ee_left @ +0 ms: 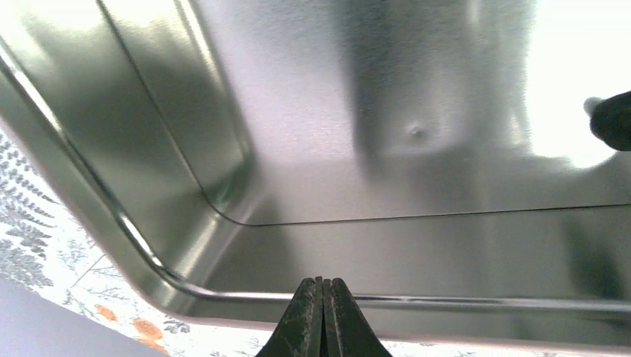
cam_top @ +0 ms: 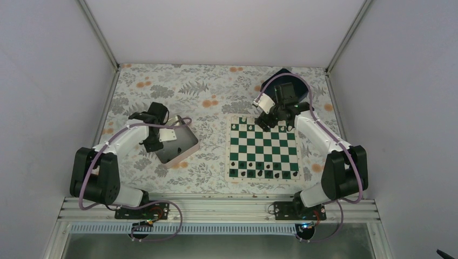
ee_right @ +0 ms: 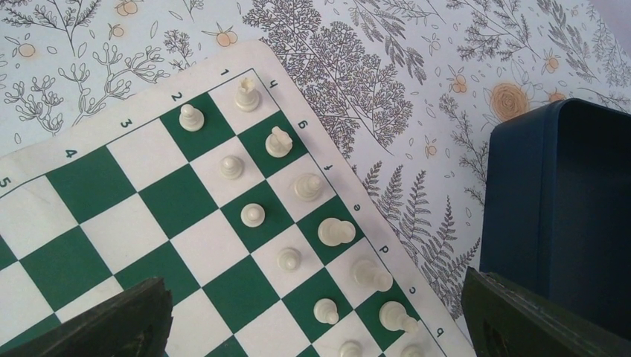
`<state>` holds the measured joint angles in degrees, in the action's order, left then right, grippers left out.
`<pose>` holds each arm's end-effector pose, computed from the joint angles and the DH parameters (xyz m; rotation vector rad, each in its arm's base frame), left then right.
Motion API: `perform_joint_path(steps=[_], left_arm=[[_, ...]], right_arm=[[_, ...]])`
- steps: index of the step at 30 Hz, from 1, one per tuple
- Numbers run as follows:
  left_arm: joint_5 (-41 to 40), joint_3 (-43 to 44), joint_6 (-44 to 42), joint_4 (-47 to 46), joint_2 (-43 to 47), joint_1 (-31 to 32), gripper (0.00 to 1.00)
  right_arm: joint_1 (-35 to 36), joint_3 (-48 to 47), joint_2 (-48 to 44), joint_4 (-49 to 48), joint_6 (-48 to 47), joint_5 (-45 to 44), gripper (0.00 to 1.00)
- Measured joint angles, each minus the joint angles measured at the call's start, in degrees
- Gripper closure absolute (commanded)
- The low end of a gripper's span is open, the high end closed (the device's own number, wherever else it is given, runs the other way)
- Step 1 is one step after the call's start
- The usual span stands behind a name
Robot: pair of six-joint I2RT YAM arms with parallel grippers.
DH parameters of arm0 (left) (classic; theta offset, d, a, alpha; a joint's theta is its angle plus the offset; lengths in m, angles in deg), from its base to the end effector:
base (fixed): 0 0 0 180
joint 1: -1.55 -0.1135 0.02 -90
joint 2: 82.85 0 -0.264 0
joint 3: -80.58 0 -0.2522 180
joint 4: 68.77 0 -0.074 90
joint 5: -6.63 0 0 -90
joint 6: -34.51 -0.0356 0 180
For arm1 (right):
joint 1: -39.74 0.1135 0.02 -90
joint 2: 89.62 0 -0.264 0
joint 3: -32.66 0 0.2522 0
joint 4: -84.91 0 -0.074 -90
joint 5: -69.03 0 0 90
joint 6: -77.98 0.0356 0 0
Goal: Set up the chess pieces on the board
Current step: Adjust the storage box at the center of the board.
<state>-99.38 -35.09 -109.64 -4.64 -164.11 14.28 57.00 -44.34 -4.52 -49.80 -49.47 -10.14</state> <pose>0.2343 -0.0429 0.1941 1.6564 2.5692 0.4866 0.2961 0.0990 0.2535 -1.2086 2.1669 0.0876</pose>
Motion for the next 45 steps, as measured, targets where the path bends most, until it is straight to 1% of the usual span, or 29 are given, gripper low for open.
perform_joint_path(steps=[4,7,10,12,17,22,40,45], left_arm=[[1.1,0.8,1.7,3.4,0.2,2.4,0.98],[3.4,4.8,3.1,5.8,0.1,5.9,0.98],[5.6,10.0,4.6,6.1,-1.0,9.9,0.98],[6.6,12.6,5.4,5.6,-3.1,12.1,0.98],[7.5,15.2,5.9,4.5,-10.8,15.7,0.98],[7.6,16.2,5.9,4.0,-16.1,17.9,0.98],[11.4,24.1,6.0,1.8,-25.7,23.2,0.98],[12.0,28.1,5.9,0.8,-28.1,23.6,0.98]], right_arm=[[0.0,0.0,0.0,0.2,0.0,0.0,0.0],[0.1,0.0,0.0,0.2,0.0,0.0,0.0],[0.1,0.0,0.0,0.2,0.0,0.0,0.0],[0.1,0.0,0.0,0.2,0.0,0.0,0.0],[0.4,0.0,0.0,0.3,0.0,-0.3,0.0],[0.3,0.0,0.0,0.3,0.0,-0.9,0.0],[0.4,0.0,0.0,0.3,0.0,-1.8,0.0],[0.4,0.0,0.0,0.2,0.0,-2.2,0.0]])
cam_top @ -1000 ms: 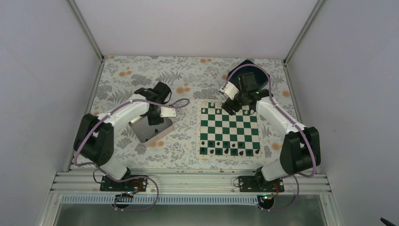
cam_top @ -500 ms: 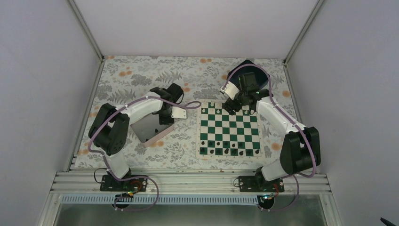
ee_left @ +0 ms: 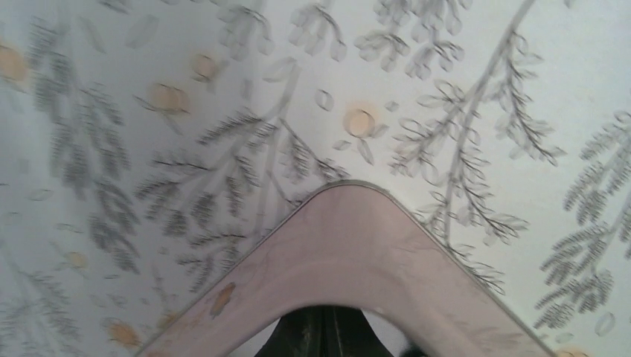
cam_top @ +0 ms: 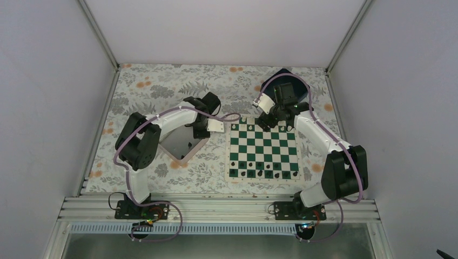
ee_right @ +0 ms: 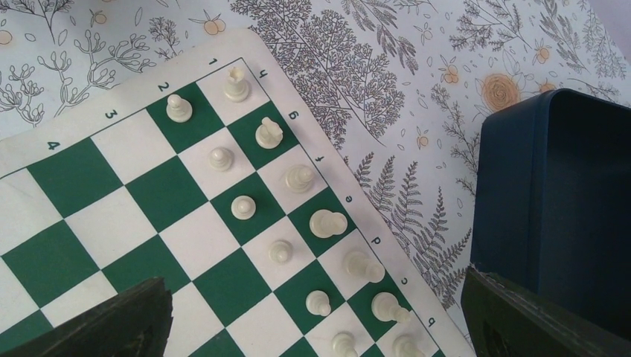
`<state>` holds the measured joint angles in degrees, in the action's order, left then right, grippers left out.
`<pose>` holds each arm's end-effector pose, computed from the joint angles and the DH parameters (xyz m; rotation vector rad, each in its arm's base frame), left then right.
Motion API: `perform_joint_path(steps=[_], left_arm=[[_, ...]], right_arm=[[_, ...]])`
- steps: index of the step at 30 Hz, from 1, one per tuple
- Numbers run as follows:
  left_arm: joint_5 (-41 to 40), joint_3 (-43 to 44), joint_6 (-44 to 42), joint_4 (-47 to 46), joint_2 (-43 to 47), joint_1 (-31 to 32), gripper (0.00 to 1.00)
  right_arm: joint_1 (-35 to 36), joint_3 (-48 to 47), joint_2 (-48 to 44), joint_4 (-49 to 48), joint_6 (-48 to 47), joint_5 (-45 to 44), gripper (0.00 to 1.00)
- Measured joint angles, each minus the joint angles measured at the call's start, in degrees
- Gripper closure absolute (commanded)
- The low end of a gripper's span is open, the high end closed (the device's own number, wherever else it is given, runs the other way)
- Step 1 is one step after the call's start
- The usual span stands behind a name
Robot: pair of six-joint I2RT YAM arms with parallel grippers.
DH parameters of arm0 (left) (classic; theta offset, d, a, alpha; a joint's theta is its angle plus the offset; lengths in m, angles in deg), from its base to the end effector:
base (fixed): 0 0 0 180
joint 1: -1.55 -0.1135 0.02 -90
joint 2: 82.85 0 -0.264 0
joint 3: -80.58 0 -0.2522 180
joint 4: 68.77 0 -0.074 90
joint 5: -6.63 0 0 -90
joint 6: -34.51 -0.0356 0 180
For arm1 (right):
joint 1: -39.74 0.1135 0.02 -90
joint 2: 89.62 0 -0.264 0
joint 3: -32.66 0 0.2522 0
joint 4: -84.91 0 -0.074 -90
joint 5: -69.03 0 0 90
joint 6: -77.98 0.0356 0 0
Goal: Set up the chess pieces on the board
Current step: Adjust the storage box at the center of the board.
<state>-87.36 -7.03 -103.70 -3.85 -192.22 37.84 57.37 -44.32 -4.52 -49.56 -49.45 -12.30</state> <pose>0.2950 -0.2136 0.1805 2.0154 2.2298 0.1262 0.2956 0.0996 0.2530 -1.2066 2.1808 0.0454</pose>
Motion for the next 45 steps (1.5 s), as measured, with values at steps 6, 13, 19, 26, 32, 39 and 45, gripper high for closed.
perform_joint_path(steps=[6,13,19,26,32,39,45], left_arm=[[0.0,4.6,-0.3,-2.0,-1.2,0.0,0.98],[0.0,9.3,-0.9,-4.3,-7.3,-0.2,0.98],[0.0,12.3,-1.5,-5.4,-11.4,-1.3,0.98],[-0.1,13.8,-2.4,-5.5,-11.3,-2.6,0.98],[-0.9,11.6,-3.8,-3.5,-6.5,-3.5,0.98],[-0.5,16.2,-6.3,-1.3,-3.3,-11.1,0.98],[-0.3,24.8,-7.7,-1.2,-8.8,-16.4,0.98]], right_arm=[[0.0,0.0,0.0,0.0,0.0,-0.4,0.0],[0.0,0.1,0.0,0.0,0.0,-0.5,0.0],[0.0,0.3,0.0,-0.1,0.0,-0.5,0.0],[0.0,0.3,0.0,-0.1,0.0,-0.7,0.0],[0.0,0.3,0.0,-0.1,0.0,-0.7,0.0],[0.0,0.3,0.1,0.0,0.0,-0.8,0.0],[0.0,0.3,0.5,0.0,0.0,-0.9,0.0]])
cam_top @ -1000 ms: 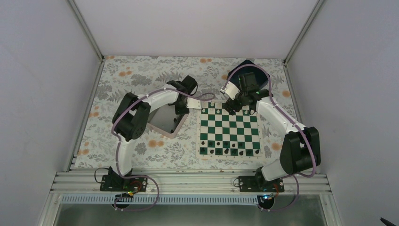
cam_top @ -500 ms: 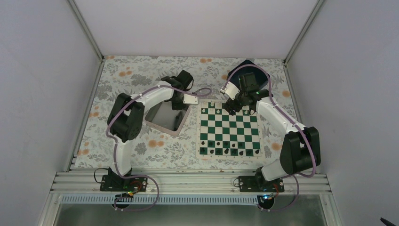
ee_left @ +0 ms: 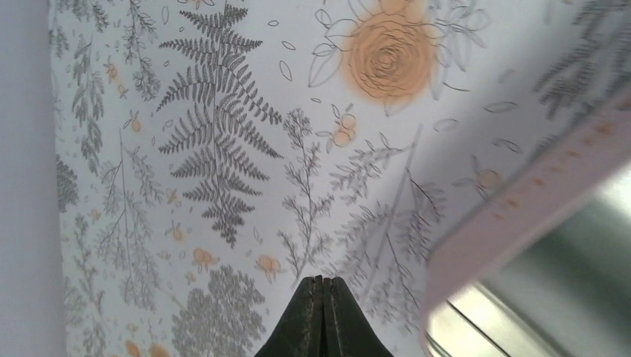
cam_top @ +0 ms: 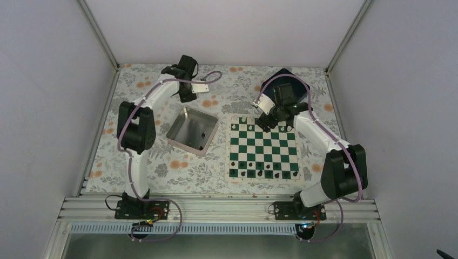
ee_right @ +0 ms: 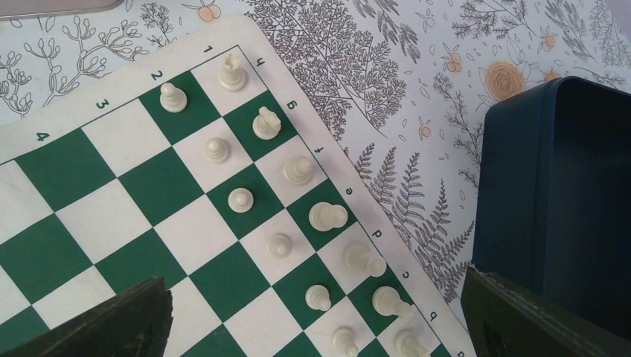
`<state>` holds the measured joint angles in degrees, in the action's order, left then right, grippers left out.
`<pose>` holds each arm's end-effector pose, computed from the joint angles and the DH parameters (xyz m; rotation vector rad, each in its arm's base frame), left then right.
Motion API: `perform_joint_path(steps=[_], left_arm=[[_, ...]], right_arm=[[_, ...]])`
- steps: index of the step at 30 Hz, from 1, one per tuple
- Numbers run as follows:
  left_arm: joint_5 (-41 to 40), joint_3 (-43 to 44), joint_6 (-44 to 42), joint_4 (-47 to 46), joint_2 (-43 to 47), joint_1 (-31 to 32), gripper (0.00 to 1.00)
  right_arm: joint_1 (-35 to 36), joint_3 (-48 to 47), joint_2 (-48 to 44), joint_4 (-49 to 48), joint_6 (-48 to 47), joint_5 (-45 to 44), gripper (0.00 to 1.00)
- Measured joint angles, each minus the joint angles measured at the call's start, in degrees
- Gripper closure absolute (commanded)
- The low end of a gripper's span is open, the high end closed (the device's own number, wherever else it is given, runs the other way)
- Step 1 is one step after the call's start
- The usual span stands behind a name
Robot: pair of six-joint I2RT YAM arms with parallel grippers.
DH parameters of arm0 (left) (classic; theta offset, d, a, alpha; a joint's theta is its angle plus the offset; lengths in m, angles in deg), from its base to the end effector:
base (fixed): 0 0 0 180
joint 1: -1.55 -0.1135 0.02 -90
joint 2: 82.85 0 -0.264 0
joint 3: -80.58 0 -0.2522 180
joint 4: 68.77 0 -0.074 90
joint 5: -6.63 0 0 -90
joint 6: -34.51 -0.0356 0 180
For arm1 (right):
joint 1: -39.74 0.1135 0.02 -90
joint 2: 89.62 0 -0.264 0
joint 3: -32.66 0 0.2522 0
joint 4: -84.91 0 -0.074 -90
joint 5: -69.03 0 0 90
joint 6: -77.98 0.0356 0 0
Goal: Set up the chess pieces on the board
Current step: Adjust the storage box at the center of the board.
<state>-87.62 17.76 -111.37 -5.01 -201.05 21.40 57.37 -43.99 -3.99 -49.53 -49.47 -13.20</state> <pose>0.4181 -0.1481 0.2426 1.6587 2.1703 0.2854 0.2963 0.0992 0.2484 -1.2087 2.2000 0.0298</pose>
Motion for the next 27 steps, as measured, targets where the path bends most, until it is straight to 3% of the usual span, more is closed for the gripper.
perform_joint_path(steps=[8,13,21,27], left_arm=[[1.6,10.4,-0.7,4.0,-13.0,-0.7,0.98],[2.0,13.2,-1.1,7.9,-15.9,-0.7,0.98],[2.3,10.1,-2.1,10.8,-14.9,-1.2,0.98],[2.1,3.0,-2.2,11.0,-11.9,-2.4,0.98]], right_arm=[[0.0,0.0,0.5,0.0,0.0,-0.4,0.0],[0.0,0.0,0.9,0.0,0.0,-0.9,0.0],[0.5,0.0,1.0,0.0,0.0,-0.9,0.0],[7.2,-2.2,3.7,0.8,0.0,-0.5,0.0]])
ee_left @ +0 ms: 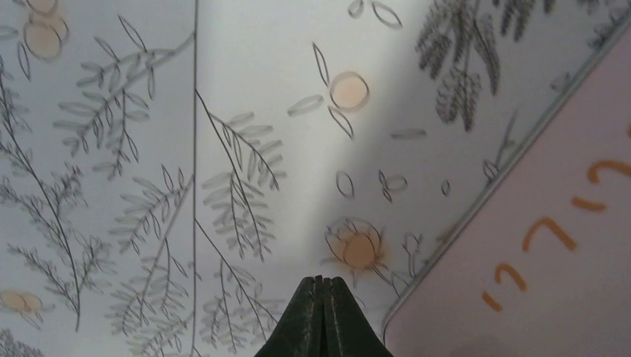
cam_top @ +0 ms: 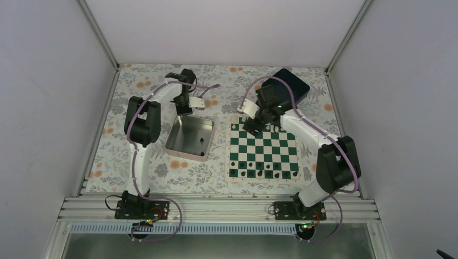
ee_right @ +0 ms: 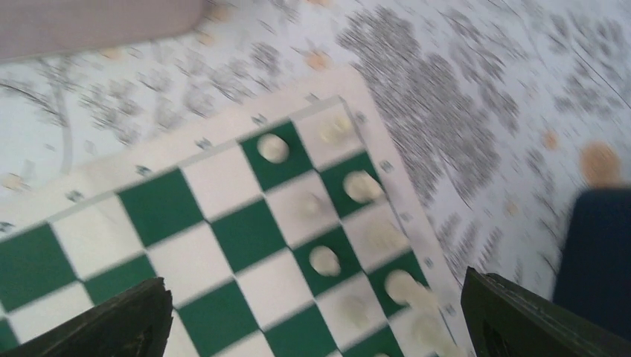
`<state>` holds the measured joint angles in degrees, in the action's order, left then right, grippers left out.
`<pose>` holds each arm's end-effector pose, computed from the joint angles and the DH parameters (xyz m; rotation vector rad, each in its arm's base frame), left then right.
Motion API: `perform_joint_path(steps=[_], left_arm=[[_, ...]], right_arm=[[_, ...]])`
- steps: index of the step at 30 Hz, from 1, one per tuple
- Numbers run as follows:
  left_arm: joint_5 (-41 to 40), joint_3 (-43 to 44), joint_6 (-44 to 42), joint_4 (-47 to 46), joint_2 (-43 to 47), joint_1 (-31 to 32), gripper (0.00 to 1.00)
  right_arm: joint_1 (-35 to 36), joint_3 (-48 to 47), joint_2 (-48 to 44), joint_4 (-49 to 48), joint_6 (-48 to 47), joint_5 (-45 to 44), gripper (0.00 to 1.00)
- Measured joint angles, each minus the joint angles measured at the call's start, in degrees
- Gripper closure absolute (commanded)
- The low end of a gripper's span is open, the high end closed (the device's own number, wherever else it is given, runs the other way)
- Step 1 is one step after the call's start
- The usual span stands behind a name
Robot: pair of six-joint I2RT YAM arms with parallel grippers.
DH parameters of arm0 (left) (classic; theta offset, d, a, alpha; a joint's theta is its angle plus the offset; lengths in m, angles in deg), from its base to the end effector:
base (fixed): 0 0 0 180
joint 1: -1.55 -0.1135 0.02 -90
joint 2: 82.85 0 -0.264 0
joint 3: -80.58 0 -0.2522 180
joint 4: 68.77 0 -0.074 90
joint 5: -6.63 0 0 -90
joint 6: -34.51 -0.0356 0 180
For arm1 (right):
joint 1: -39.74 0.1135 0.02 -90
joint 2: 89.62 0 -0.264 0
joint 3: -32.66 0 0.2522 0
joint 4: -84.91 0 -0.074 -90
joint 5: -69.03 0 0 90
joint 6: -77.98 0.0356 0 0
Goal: Set up the chess pieces on the board
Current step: Adjust the storage box at the center of the board.
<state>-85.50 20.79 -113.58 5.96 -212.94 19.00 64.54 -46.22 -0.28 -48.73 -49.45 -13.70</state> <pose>0.4285 -0.1333 0.1631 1.8749 2.4241 0.1035 0.2929 0.1403 0.2402 -1.3600 2.1596 0.0775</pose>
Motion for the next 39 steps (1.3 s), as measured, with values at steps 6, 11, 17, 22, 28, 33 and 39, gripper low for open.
perform_joint_path(steps=[6,11,17,22,28,33,39], left_arm=[[-0.5,-4.5,0.0,-0.9,3.7,-0.8,0.98],[-0.6,-6.6,0.0,-2.0,4.9,-1.2,0.98],[-0.5,-7.7,0.0,-2.3,5.4,-1.2,0.98],[-0.2,-8.2,0.0,-2.2,6.1,-1.2,0.98],[-0.2,-9.8,0.0,-2.6,7.4,-1.6,0.98],[-0.1,-11.9,0.0,-2.7,8.9,-1.6,0.98],[0.7,-13.8,0.1,-2.9,9.9,-1.6,0.98]], right_arm=[[9.2,-6.0,7.4,2.1,0.7,1.2,0.28],[13.8,-11.5,15.1,3.8,2.6,1.2,0.64],[15.1,-17.4,21.6,5.7,4.4,0.8,0.85],[15.9,-20.0,23.8,6.9,4.9,0.7,0.93],[18.4,-24.5,27.2,8.7,5.0,1.2,0.96],[20.0,-26.5,29.7,10.1,5.0,1.2,0.96],[21.0,-29.7,32.3,11.3,5.0,1.2,0.96]])
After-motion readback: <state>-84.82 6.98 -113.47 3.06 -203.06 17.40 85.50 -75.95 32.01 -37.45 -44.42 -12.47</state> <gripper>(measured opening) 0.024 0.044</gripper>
